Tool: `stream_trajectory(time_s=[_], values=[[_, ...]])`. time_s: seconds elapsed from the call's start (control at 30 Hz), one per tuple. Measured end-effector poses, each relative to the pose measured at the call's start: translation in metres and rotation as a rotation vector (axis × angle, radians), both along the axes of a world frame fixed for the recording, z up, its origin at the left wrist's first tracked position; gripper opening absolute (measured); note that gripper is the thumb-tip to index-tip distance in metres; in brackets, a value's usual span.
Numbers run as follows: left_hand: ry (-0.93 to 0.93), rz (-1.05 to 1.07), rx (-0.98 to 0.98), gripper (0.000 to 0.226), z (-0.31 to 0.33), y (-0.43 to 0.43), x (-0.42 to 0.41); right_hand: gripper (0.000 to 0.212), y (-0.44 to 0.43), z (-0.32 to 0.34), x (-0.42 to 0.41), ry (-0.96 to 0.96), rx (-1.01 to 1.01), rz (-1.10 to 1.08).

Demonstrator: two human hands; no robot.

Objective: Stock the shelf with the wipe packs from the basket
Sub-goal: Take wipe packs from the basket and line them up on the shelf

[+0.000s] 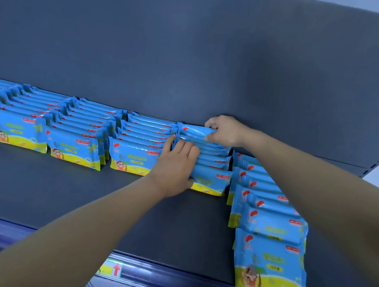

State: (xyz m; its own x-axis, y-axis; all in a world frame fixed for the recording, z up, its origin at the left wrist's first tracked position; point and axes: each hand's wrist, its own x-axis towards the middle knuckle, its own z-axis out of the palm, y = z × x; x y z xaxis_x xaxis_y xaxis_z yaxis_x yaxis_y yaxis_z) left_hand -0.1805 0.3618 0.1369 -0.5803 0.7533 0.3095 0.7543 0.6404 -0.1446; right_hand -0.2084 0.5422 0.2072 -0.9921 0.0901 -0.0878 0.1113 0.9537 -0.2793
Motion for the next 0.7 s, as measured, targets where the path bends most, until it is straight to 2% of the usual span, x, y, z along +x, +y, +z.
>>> stream_trajectory(time_s=[0.1, 0.2, 0.33, 0.57, 0.7], values=[[-0.036, 0.016, -0.008, 0.075, -0.001, -0.001, -0.001, 0.024, 0.006, 0.002, 0.007, 0.136, 0.037, -0.073], [-0.108, 0.028, -0.063, 0.093, 0.001, -0.002, -0.005, 0.014, 0.011, 0.004, 0.016, 0.109, 0.066, -0.116], [-0.157, 0.030, -0.088, 0.093, 0.008, -0.001, -0.012, 0.022, 0.010, -0.011, 0.026, 0.011, 0.052, -0.103], [-0.130, 0.019, -0.061, 0.090, 0.009, -0.004, -0.011, 0.025, 0.012, -0.017, 0.028, 0.122, -0.177, -0.157], [-0.141, 0.023, -0.067, 0.088, 0.010, -0.001, -0.016, 0.020, 0.013, -0.019, 0.031, 0.112, -0.187, -0.153]])
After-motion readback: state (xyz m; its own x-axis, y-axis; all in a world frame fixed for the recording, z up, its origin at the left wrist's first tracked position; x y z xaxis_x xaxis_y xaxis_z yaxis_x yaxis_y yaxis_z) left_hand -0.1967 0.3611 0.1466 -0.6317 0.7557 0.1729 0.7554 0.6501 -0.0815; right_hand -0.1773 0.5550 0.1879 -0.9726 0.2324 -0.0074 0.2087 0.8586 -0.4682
